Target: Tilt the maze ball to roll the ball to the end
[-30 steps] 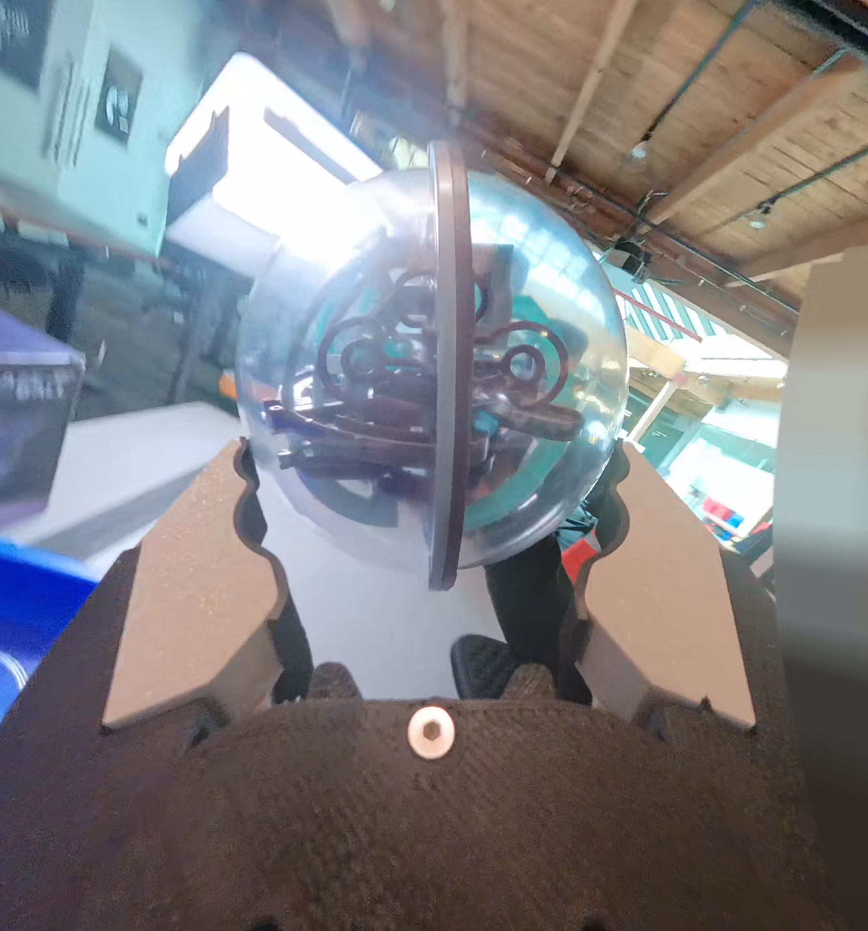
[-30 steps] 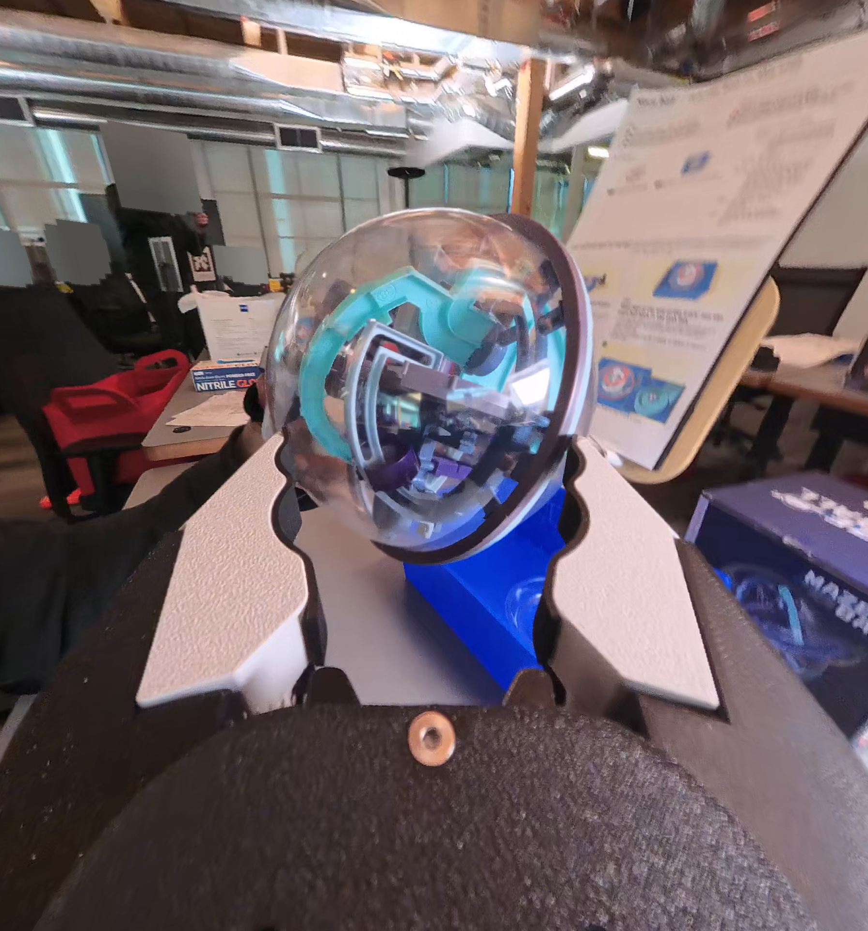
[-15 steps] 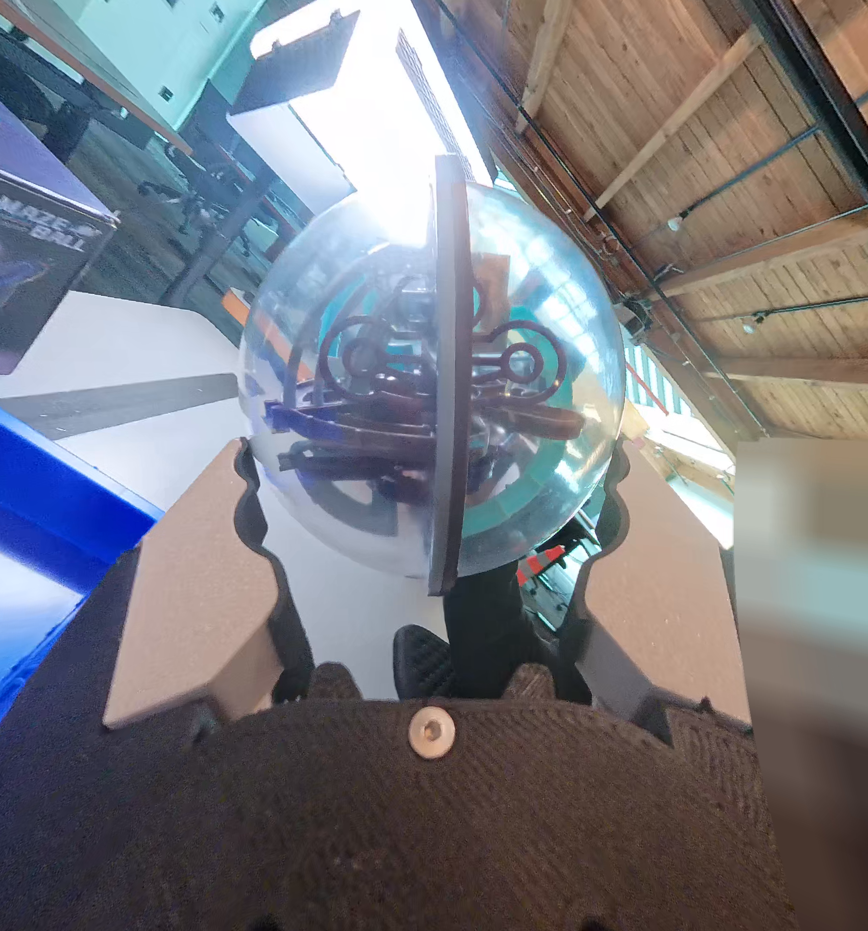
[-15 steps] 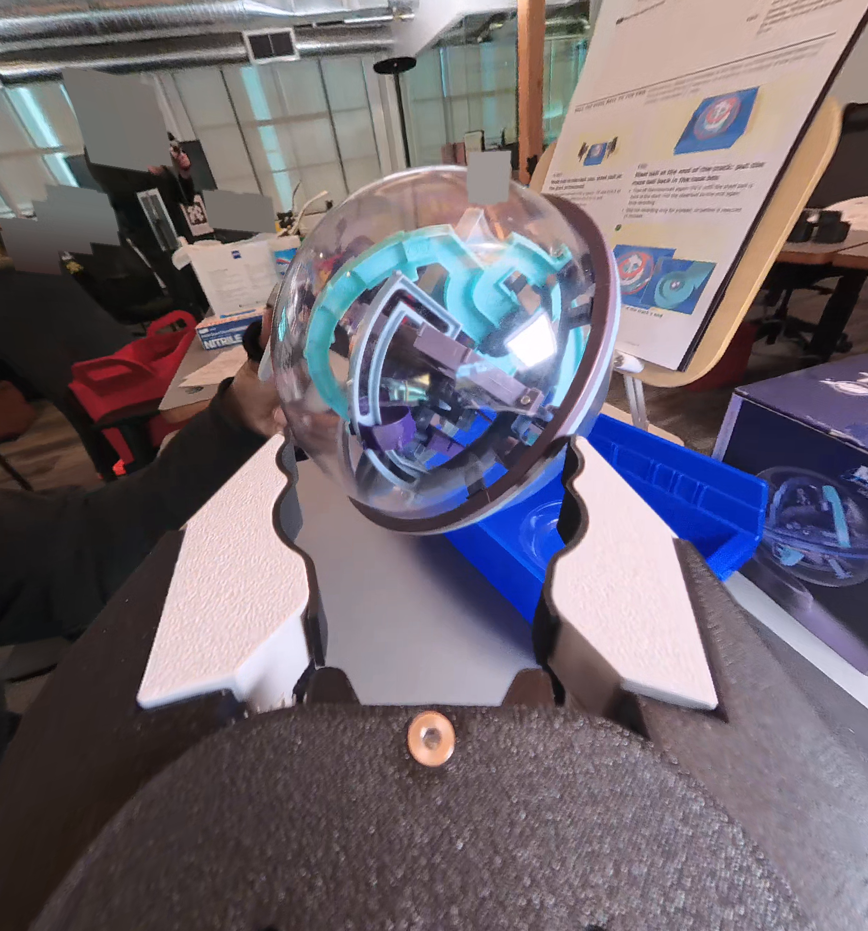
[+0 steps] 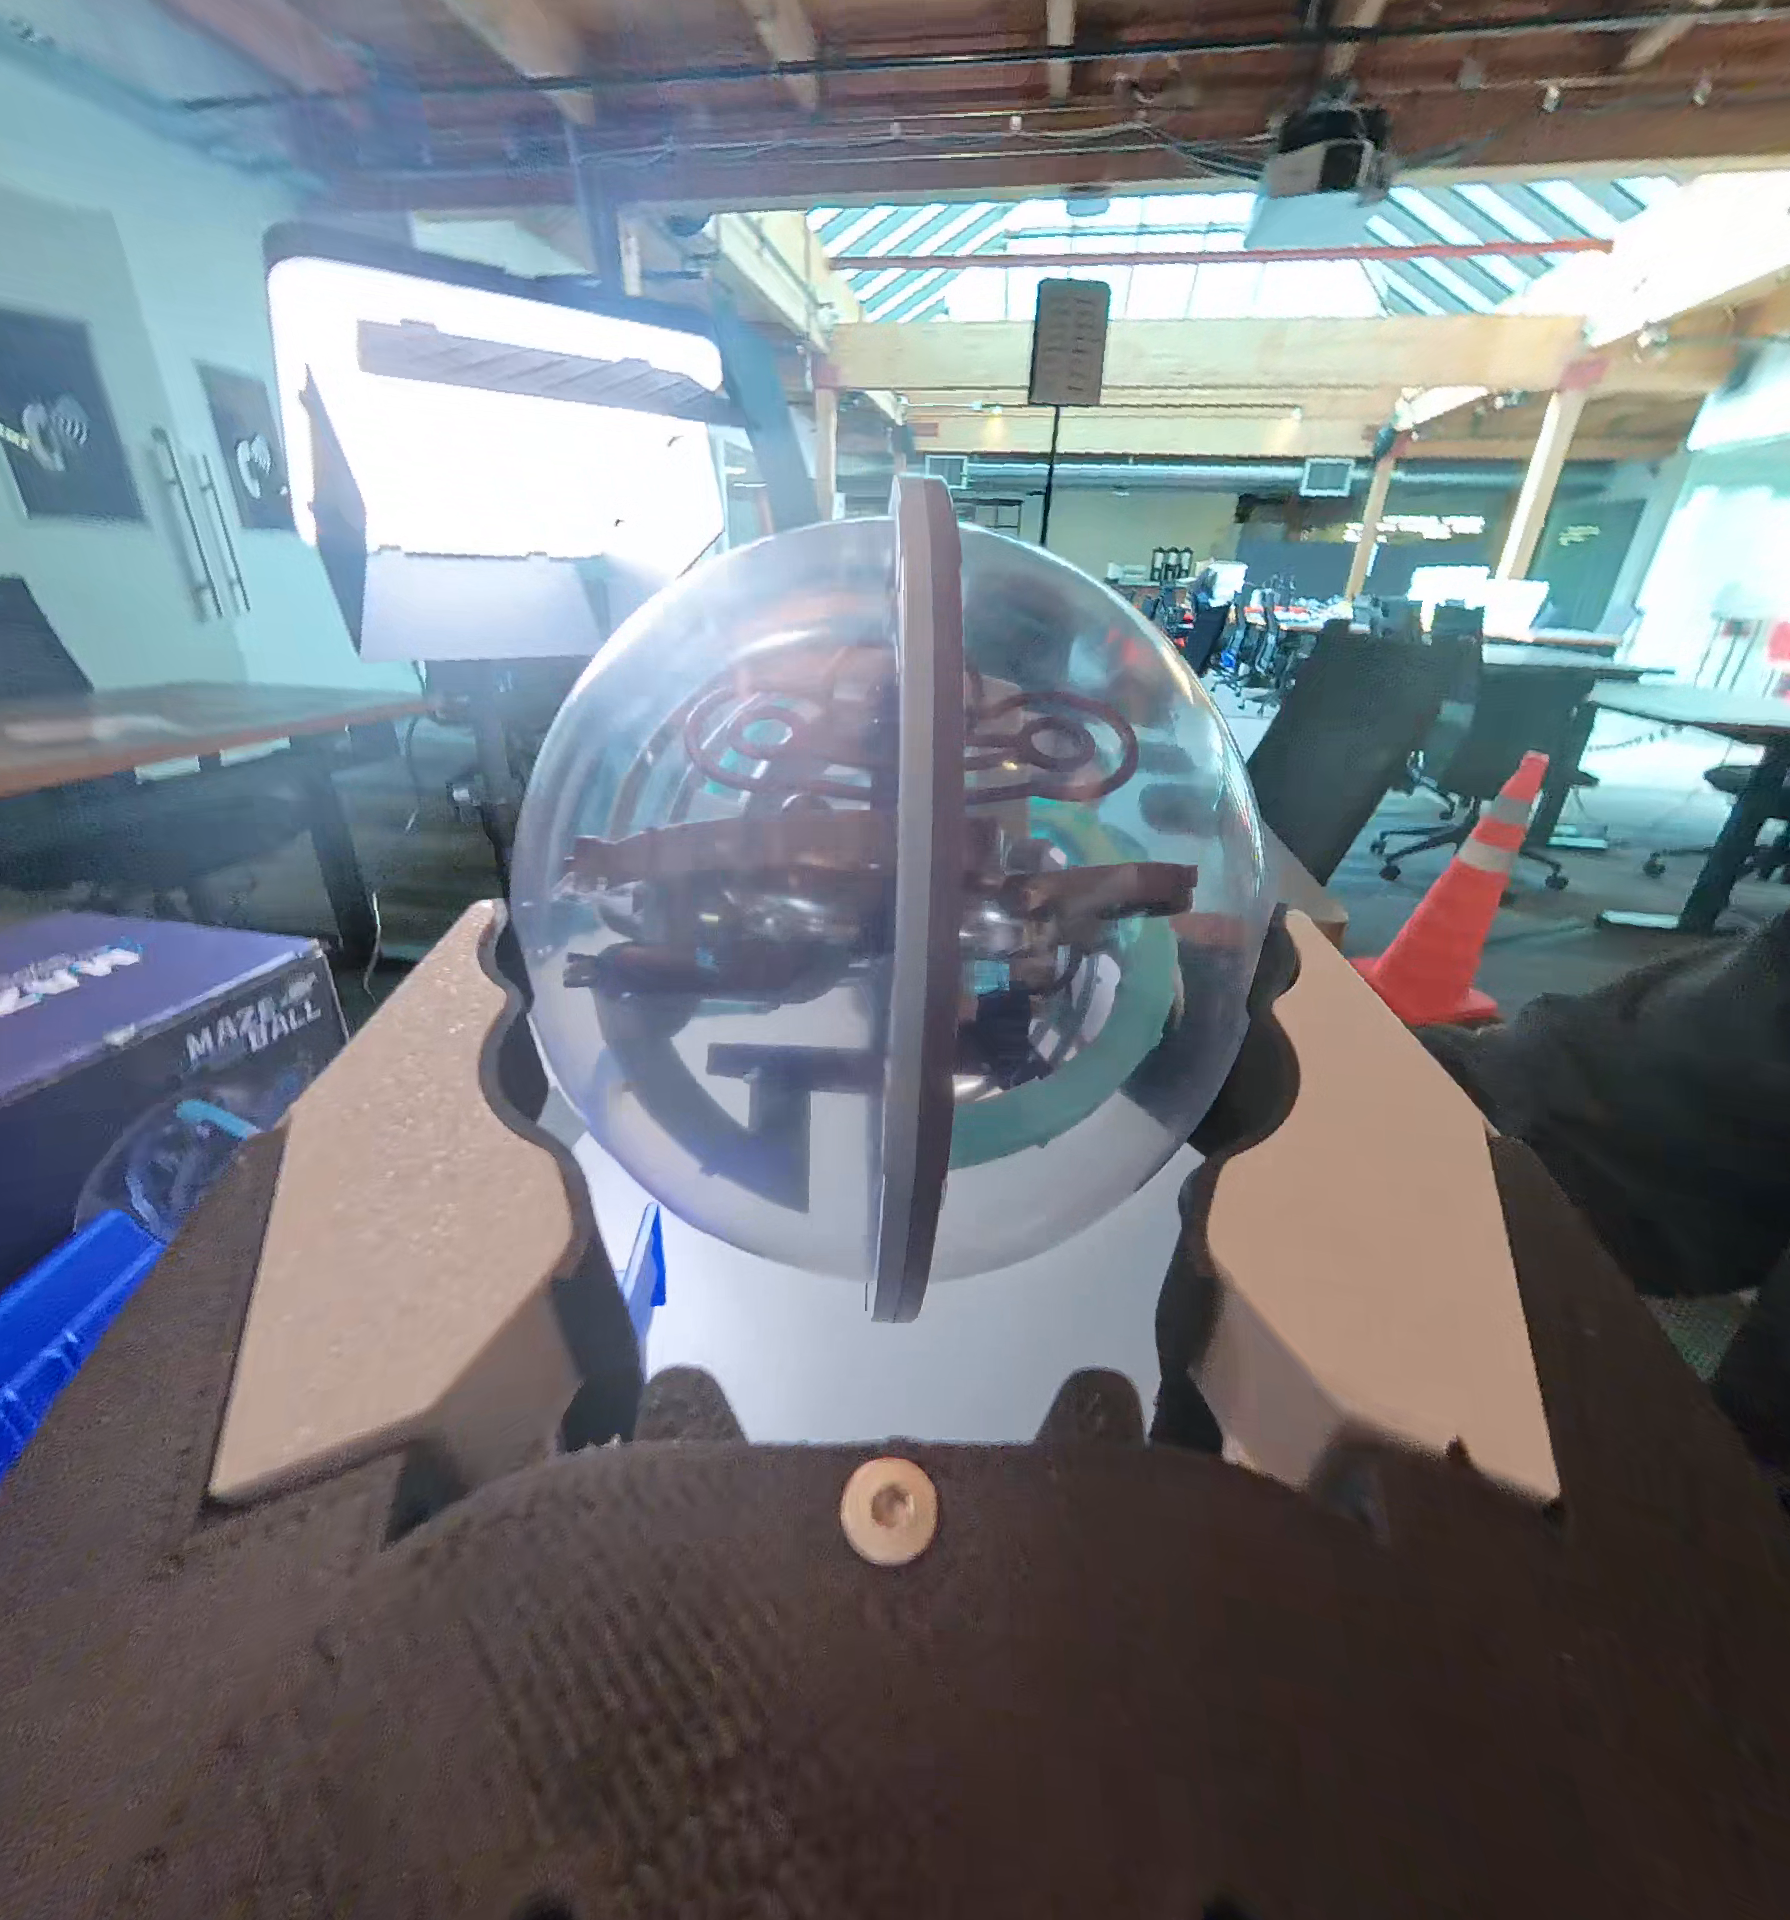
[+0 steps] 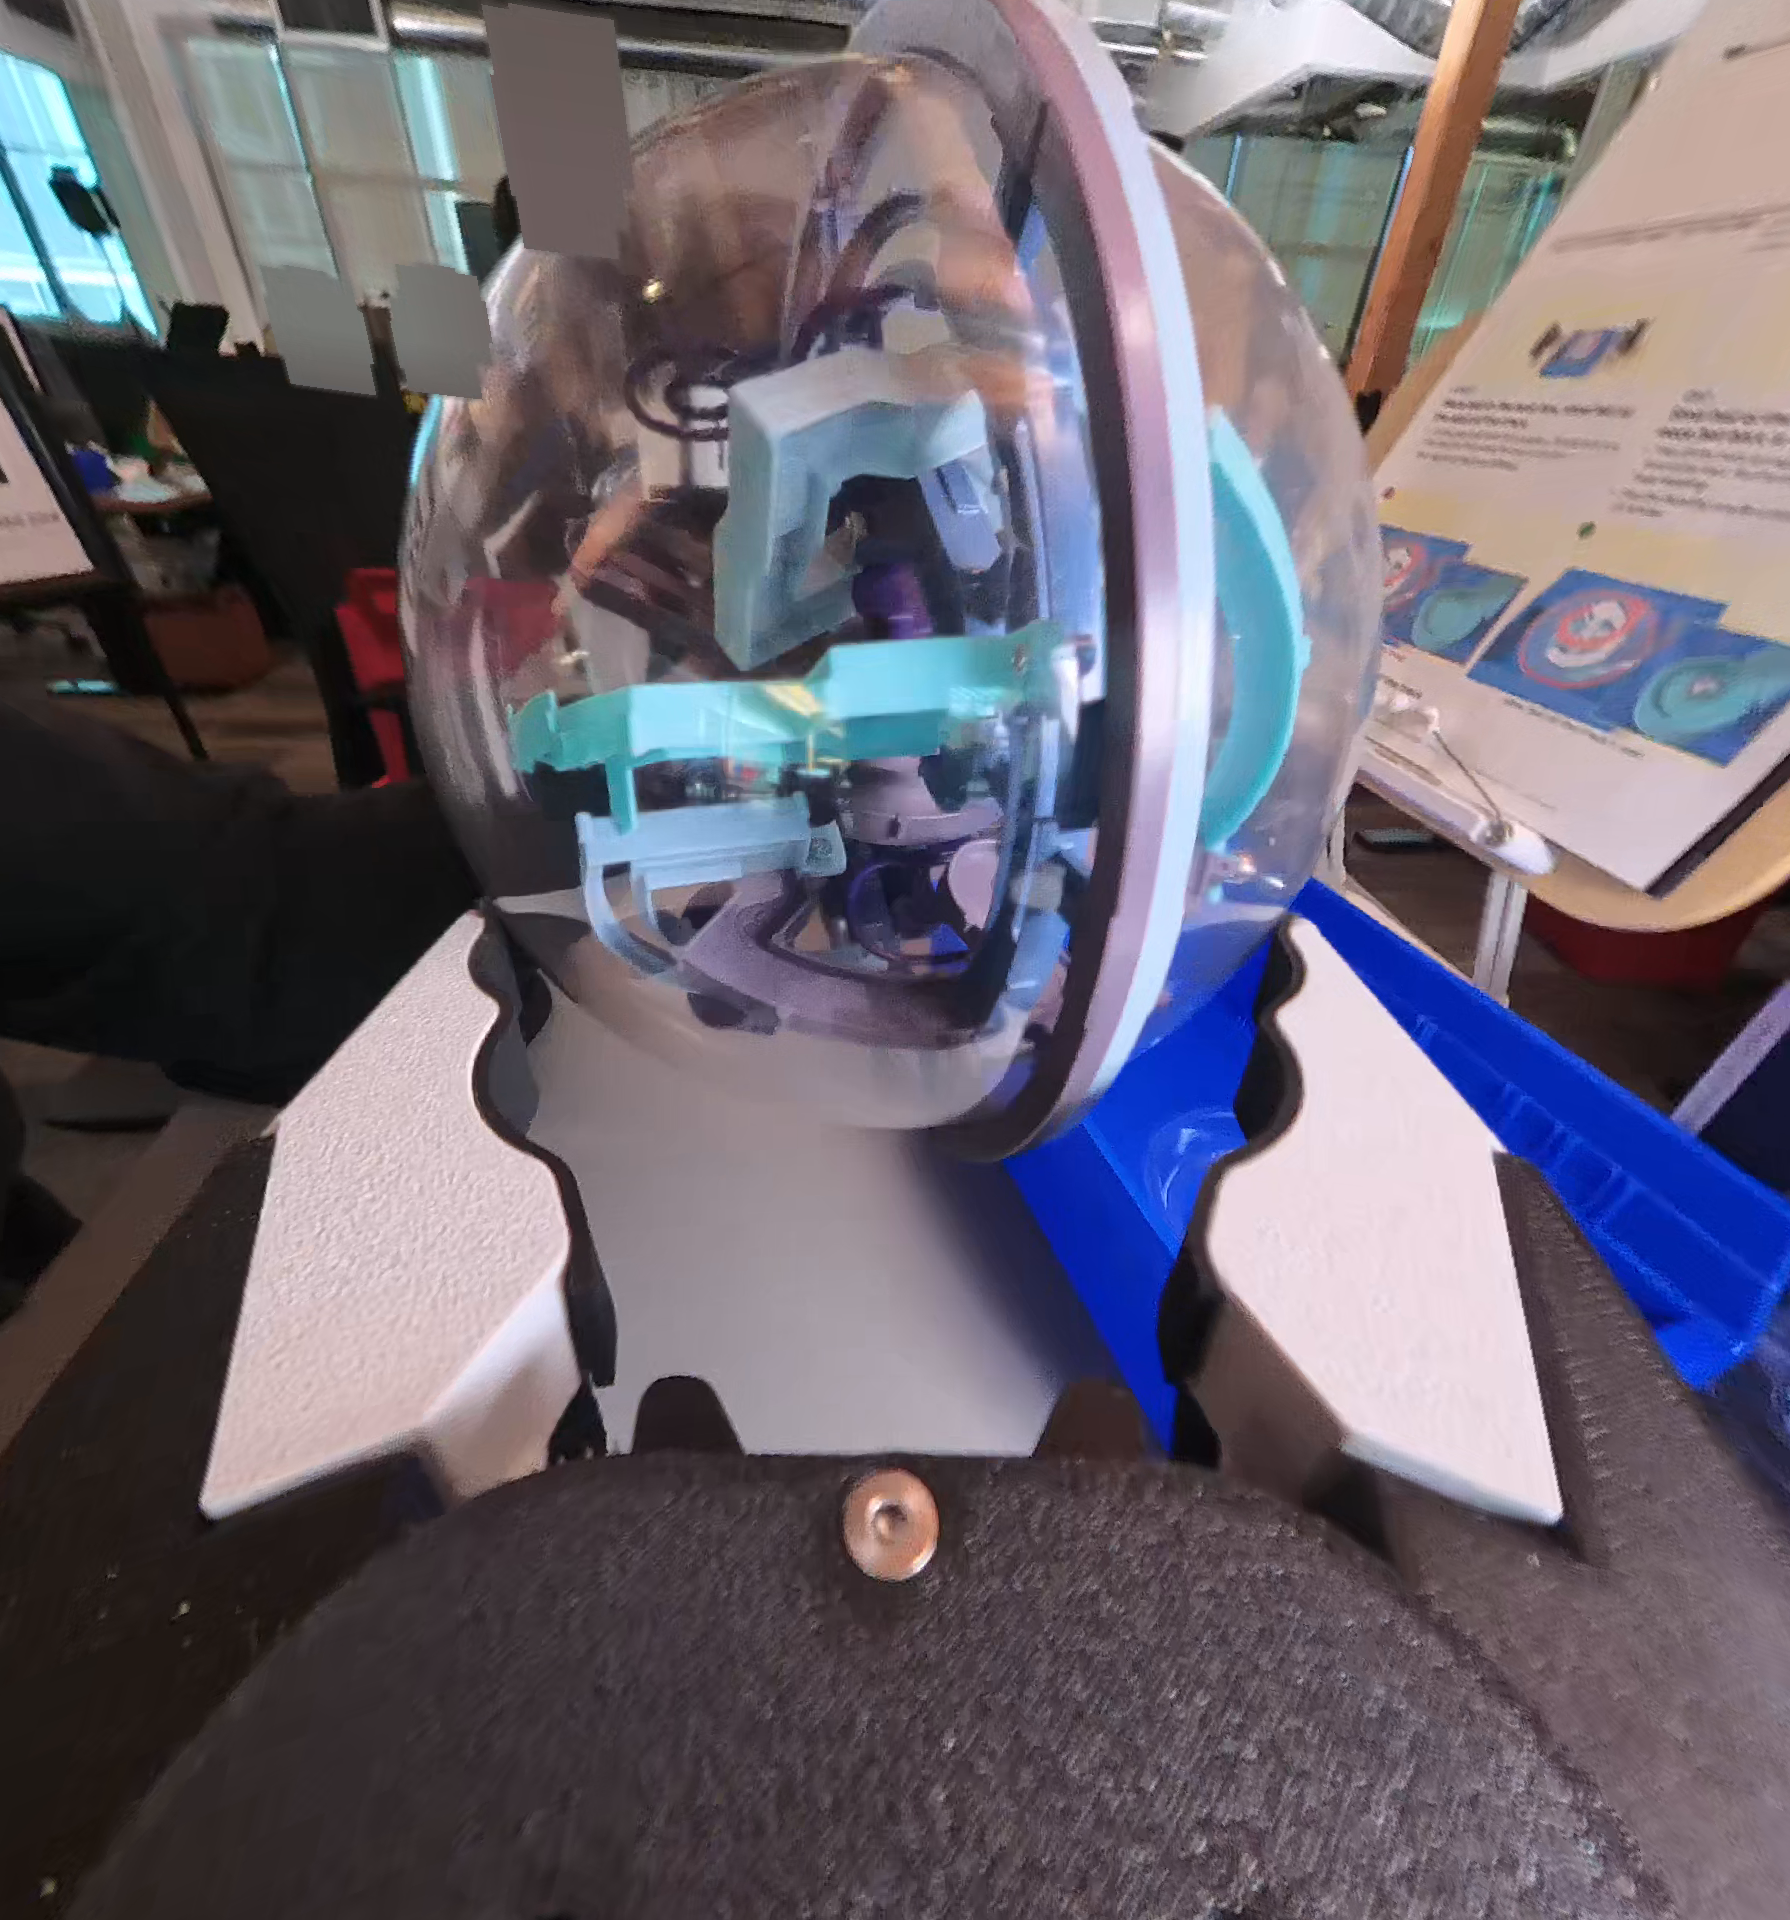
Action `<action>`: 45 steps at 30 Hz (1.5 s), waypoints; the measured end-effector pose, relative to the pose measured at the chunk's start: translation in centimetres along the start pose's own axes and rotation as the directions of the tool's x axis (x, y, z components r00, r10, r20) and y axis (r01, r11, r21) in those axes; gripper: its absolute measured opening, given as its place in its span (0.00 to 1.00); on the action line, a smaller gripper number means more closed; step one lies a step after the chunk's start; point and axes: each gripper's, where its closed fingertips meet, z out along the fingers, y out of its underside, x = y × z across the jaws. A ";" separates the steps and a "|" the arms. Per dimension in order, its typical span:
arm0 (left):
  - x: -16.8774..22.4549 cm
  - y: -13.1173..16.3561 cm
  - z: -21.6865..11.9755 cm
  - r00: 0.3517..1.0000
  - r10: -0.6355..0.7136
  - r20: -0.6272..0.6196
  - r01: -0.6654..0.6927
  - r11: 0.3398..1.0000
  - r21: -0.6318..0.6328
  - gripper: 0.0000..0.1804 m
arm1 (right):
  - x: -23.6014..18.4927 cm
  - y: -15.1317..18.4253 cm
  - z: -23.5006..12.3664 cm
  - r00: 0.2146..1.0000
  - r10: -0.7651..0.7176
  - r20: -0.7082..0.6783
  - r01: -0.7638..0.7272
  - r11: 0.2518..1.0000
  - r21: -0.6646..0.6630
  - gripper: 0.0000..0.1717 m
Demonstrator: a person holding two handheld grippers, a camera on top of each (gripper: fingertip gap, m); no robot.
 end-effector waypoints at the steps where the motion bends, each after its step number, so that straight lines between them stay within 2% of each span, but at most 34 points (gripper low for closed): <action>1: 0.4 -0.2 -0.2 0.999 0.037 -0.009 -0.037 0.999 0.003 0.75 | -0.3 -0.1 0.3 1.000 -0.025 0.002 0.025 1.000 0.000 0.81; 9: 2.9 -1.2 -1.0 0.956 0.291 -0.034 -0.291 0.957 -0.006 0.77 | -2.1 -1.0 1.2 0.989 -0.144 0.019 0.144 0.989 0.019 0.80; 14: 5.5 -2.8 -1.3 0.917 0.389 -0.090 -0.379 0.918 0.115 0.74 | -3.7 -1.0 1.1 0.975 -0.214 0.061 0.216 0.976 -0.023 0.80; 17: 5.5 -3.2 -1.9 0.924 0.366 -0.108 -0.351 0.926 0.138 0.72 | -4.0 -1.4 1.2 0.975 -0.213 0.062 0.215 0.976 -0.019 0.79; 21: 4.0 -2.5 -1.9 0.956 0.272 -0.106 -0.266 0.961 0.074 0.70 | -3.4 -2.7 0.1 0.985 -0.167 0.047 0.164 0.985 0.056 0.78; 29: 2.9 -2.0 -2.0 0.976 0.182 -0.116 -0.175 0.982 0.071 0.67 | -2.7 -2.8 -0.5 0.994 -0.103 0.034 0.102 0.994 0.039 0.77; 34: 2.5 -3.1 -2.2 0.981 0.185 -0.060 -0.177 0.978 0.110 0.58 | -2.0 -3.3 -1.2 0.998 -0.059 -0.004 0.059 0.997 0.040 0.76; 38: 3.6 -4.7 -2.1 0.984 0.177 -0.035 -0.169 0.972 0.163 0.56 | -2.9 -4.4 -1.2 1.000 -0.029 0.011 0.028 0.996 0.082 0.76; 42: 4.6 -5.3 -1.9 0.987 0.160 -0.013 -0.156 0.977 0.143 0.58 | -3.8 -5.1 -1.5 1.000 -0.013 0.002 0.013 0.996 0.094 0.76; 44: 4.7 -4.0 -1.4 0.989 0.149 0.018 -0.150 0.986 0.067 0.65 | -4.0 -4.5 -1.7 0.999 -0.015 -0.047 0.017 0.999 0.050 0.76; 45: 4.9 -2.8 -1.0 0.991 0.135 0.025 -0.135 0.991 0.016 0.72 | -4.1 -3.9 -1.6 0.997 -0.016 -0.074 0.018 1.000 0.018 0.76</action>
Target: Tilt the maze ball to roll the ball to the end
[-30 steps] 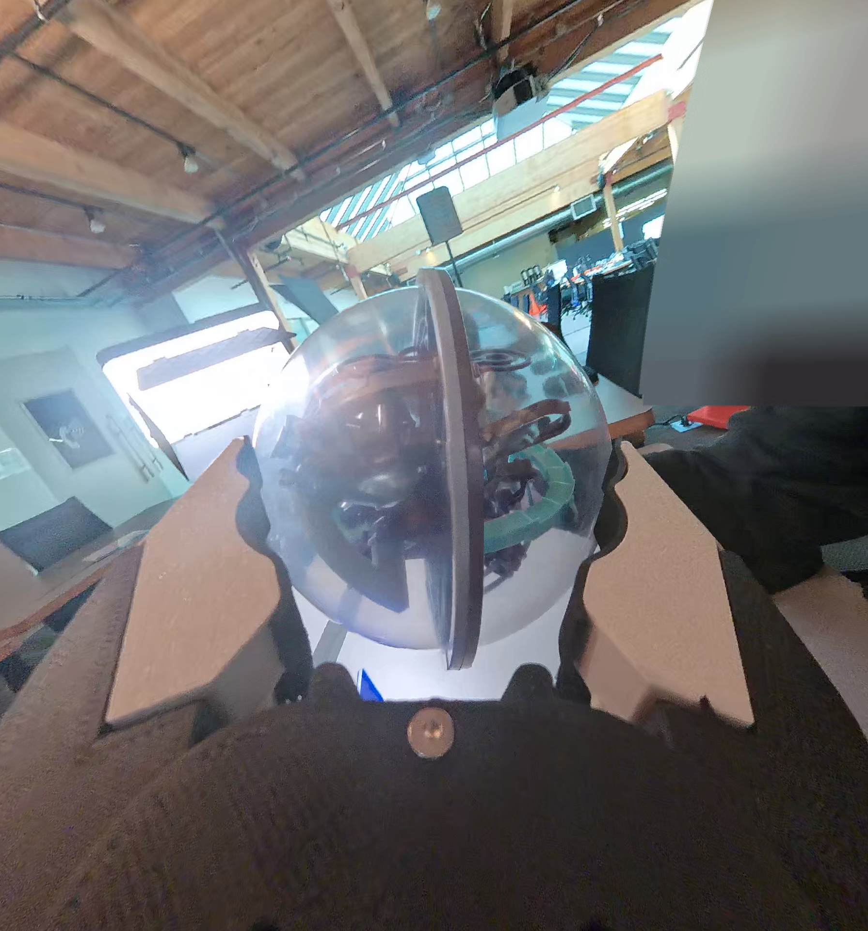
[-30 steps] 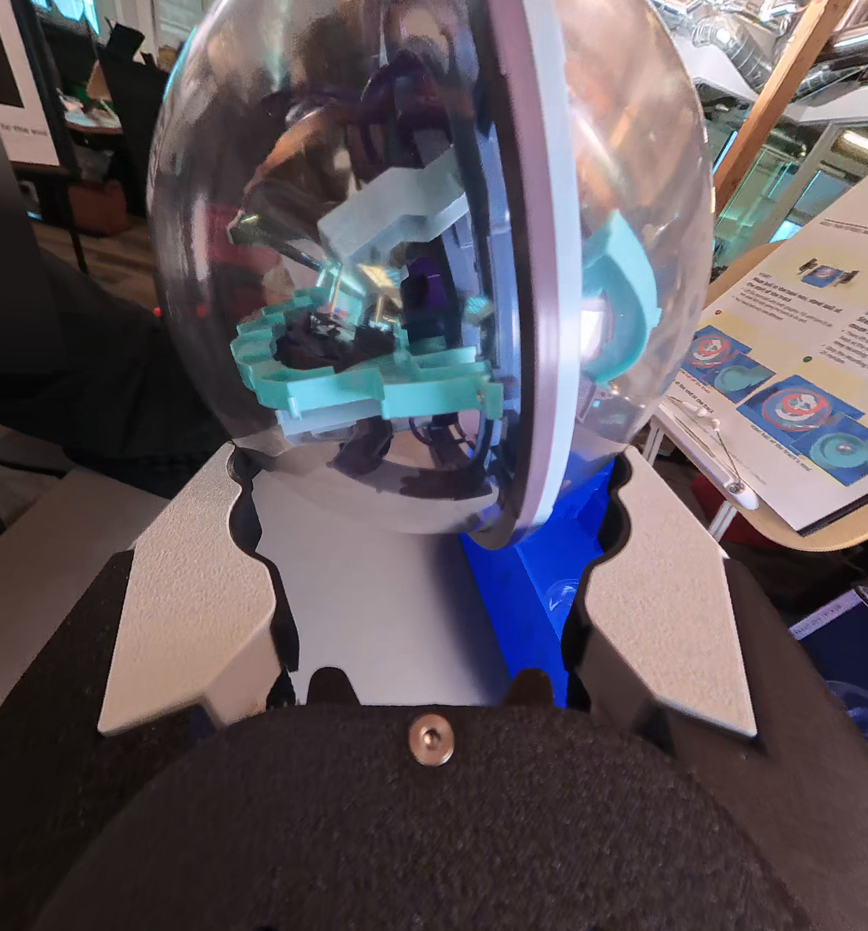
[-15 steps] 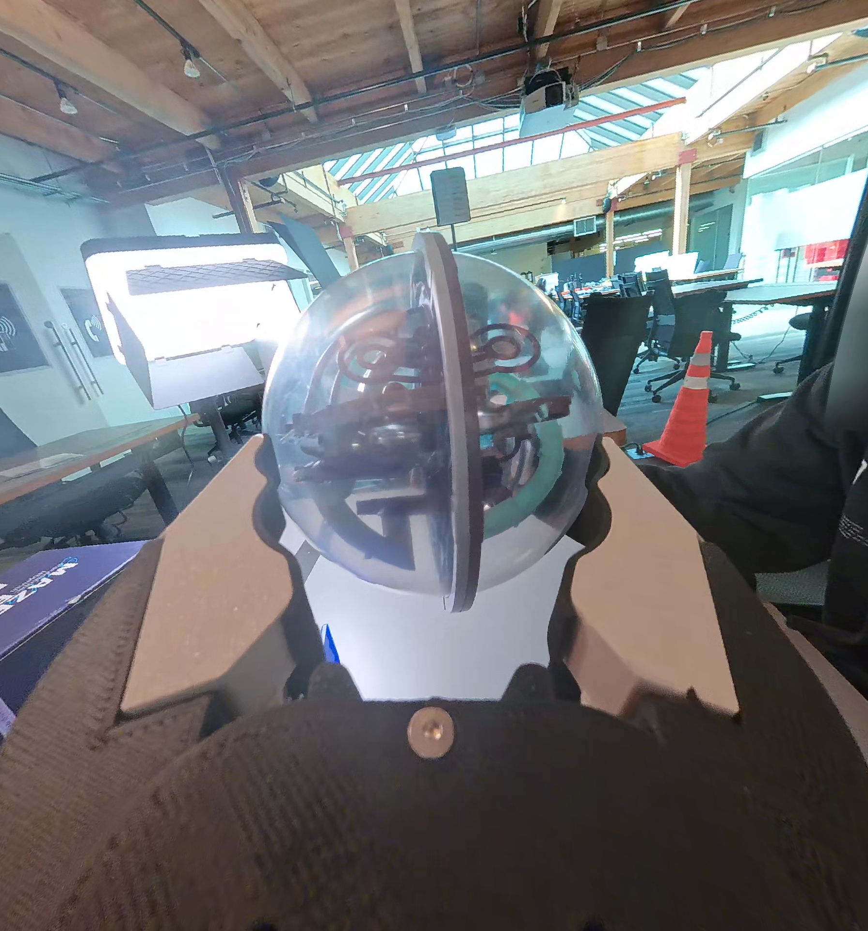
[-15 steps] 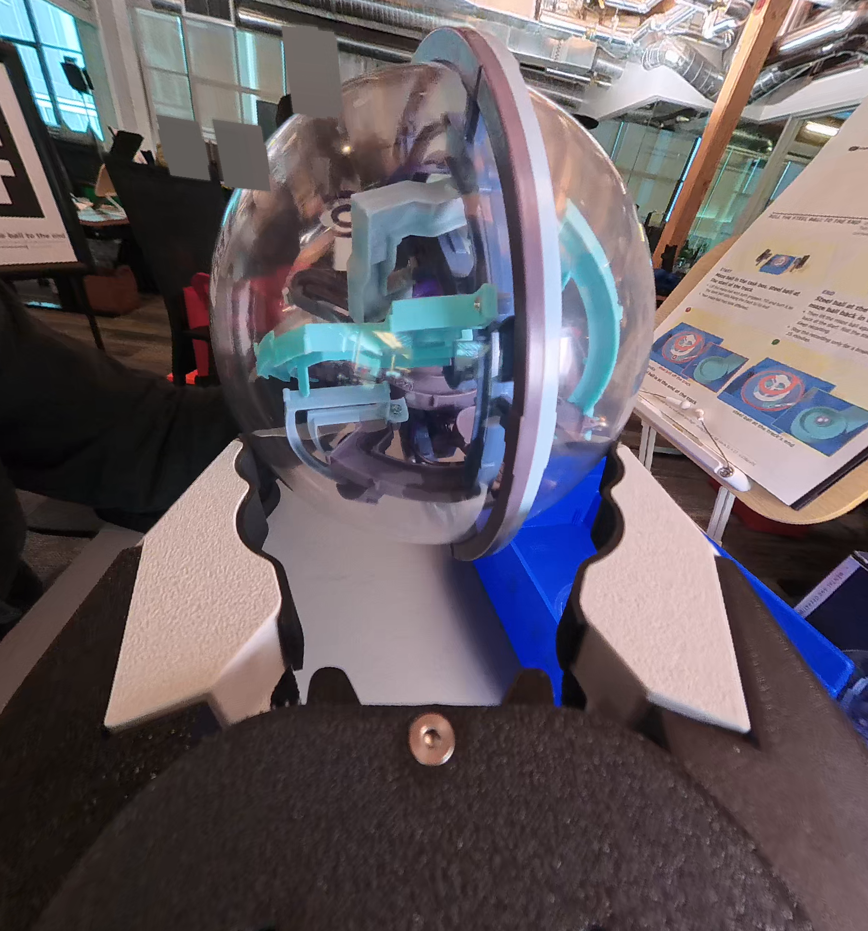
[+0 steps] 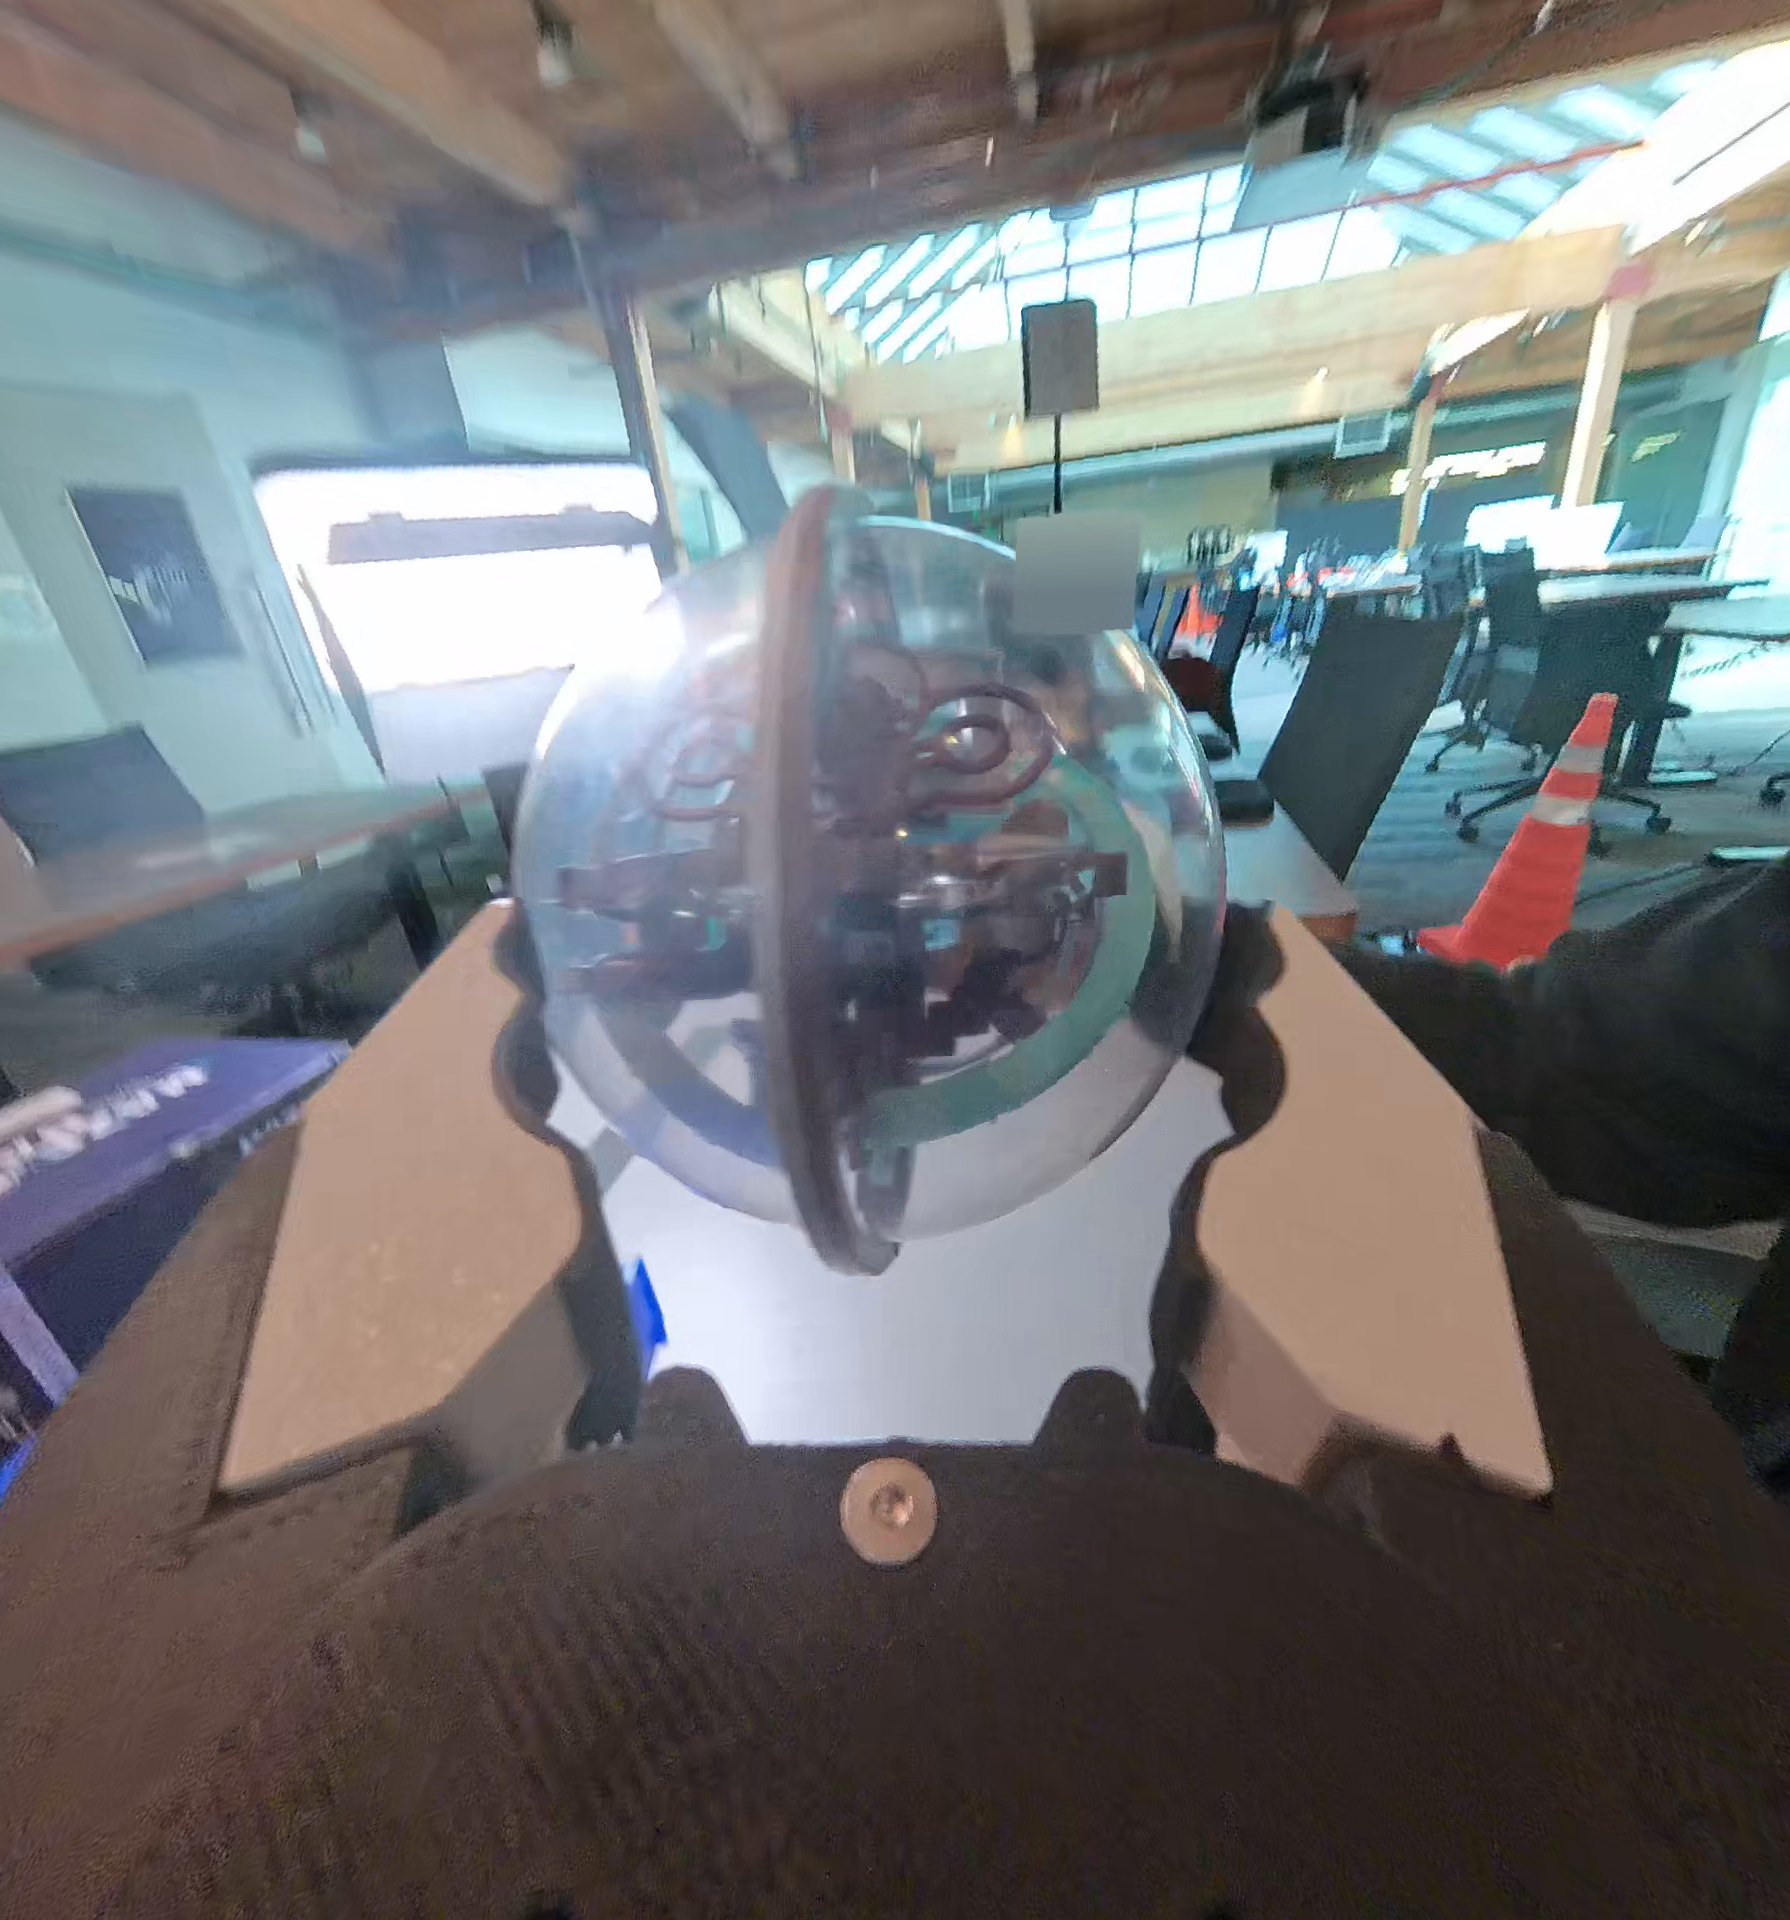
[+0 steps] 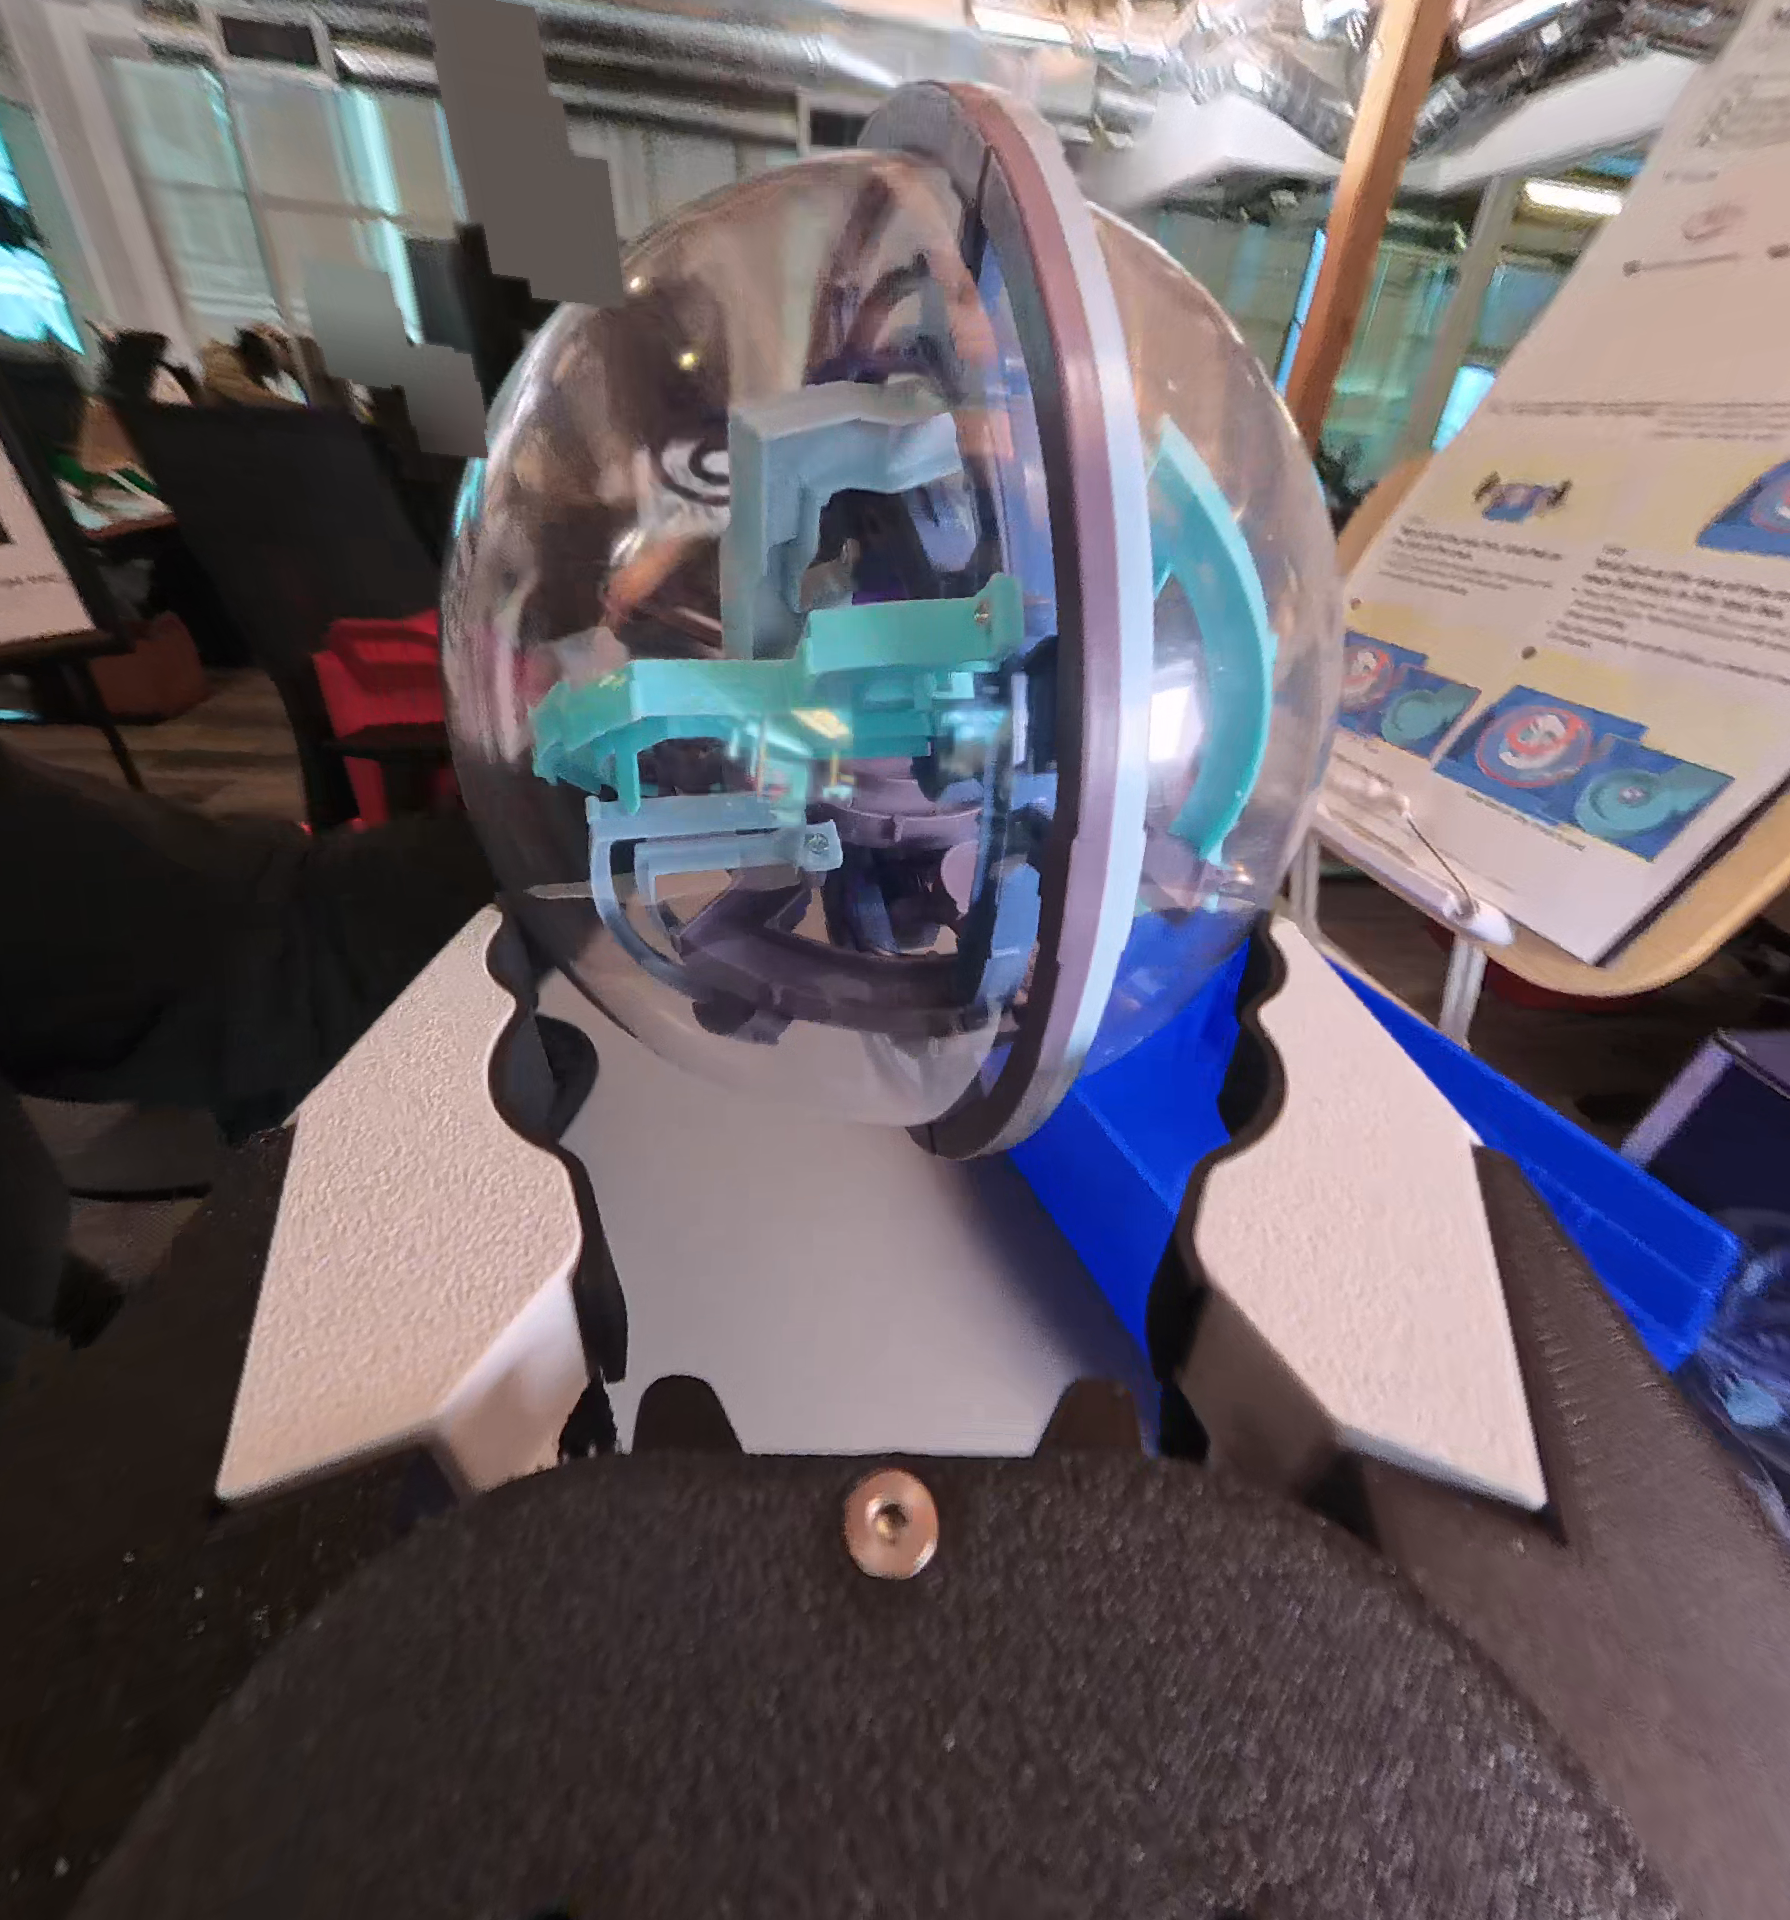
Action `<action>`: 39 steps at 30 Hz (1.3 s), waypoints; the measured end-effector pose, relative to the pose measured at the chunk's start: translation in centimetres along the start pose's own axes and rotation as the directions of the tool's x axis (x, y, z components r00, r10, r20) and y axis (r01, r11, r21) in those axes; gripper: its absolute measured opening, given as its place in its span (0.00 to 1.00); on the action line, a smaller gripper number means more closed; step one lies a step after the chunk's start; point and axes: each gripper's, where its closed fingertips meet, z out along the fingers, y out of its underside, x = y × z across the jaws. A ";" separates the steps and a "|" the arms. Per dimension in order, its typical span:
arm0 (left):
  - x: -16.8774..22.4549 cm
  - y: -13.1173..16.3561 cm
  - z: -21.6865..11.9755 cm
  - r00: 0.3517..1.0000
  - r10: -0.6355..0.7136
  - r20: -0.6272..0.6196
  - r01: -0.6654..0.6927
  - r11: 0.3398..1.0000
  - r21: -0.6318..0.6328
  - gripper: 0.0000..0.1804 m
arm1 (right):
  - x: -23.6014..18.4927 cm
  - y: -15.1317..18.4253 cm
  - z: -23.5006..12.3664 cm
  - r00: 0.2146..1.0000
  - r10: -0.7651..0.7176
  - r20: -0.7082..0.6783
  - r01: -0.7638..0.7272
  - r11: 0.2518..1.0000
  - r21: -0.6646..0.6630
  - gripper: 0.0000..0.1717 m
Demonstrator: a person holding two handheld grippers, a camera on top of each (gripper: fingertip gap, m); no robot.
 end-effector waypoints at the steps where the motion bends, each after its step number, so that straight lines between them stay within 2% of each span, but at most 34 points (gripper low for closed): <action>1: 0.4 1.3 0.3 1.000 -0.028 0.010 0.028 0.999 -0.046 0.79 | -0.3 0.6 0.0 1.000 0.002 -0.017 -0.003 1.000 -0.027 0.76; 3: 0.9 4.3 0.4 0.997 -0.058 0.050 0.064 0.991 -0.118 0.81 | -1.6 1.9 0.2 1.000 0.018 -0.011 -0.018 0.998 -0.058 0.76; 5: 2.2 6.6 0.0 0.993 -0.116 0.029 0.119 0.983 -0.143 0.88 | -3.1 3.1 0.7 0.999 0.038 0.008 -0.037 0.996 -0.076 0.76; 8: 3.5 8.5 -1.2 0.983 -0.181 0.028 0.183 0.978 -0.104 0.87 | -4.7 4.8 1.1 0.998 0.070 0.003 -0.069 0.994 -0.088 0.75; 14: 5.9 14.4 -3.2 0.972 -0.234 0.035 0.236 0.955 -0.179 0.87 | -6.9 10.1 1.3 0.996 0.091 0.021 -0.087 0.983 -0.161 0.75; 18: 5.7 17.6 -3.8 0.984 -0.180 0.015 0.179 0.960 -0.217 0.85 | -6.6 14.0 1.4 0.998 0.063 0.031 -0.057 0.985 -0.164 0.75; 20: 5.6 18.9 -4.2 0.995 -0.102 -0.010 0.096 0.962 -0.254 0.84 | -6.6 16.4 1.5 0.999 0.019 0.028 -0.011 0.968 -0.252 0.75; 23: 5.9 21.7 -4.6 0.999 -0.002 -0.034 -0.011 0.927 -0.375 0.83 | -6.7 19.6 1.1 0.998 -0.053 0.033 0.062 0.921 -0.385 0.74; 28: 6.6 21.8 -5.0 0.998 -0.025 -0.054 0.002 0.923 -0.386 0.82 | -7.3 19.5 0.2 0.997 -0.005 0.075 0.034 0.921 -0.388 0.69; 30: 6.8 21.9 -5.4 0.996 -0.049 -0.070 0.015 0.912 -0.410 0.81 | -7.4 19.2 -0.5 0.996 0.011 0.093 0.025 0.925 -0.380 0.64; 31: 6.7 21.8 -5.8 0.996 -0.053 -0.073 0.017 0.903 -0.429 0.80 | -7.3 19.0 -1.0 0.995 0.017 0.097 0.021 0.928 -0.373 0.58; 34: 5.9 20.9 -7.3 0.998 -0.045 -0.051 0.020 0.909 -0.417 0.76 | -6.7 18.1 -2.5 0.996 0.010 0.085 0.018 0.947 -0.320 0.25; 36: 5.5 20.1 -8.2 0.997 -0.067 -0.036 0.048 0.920 -0.389 0.75 | -6.2 17.5 -2.8 0.998 0.012 0.065 0.007 0.960 -0.279 0.18; 39: 4.9 19.2 -8.8 0.994 -0.107 -0.014 0.095 0.935 -0.342 0.74 | -6.4 17.8 -2.0 0.997 0.023 0.067 -0.003 0.959 -0.284 0.17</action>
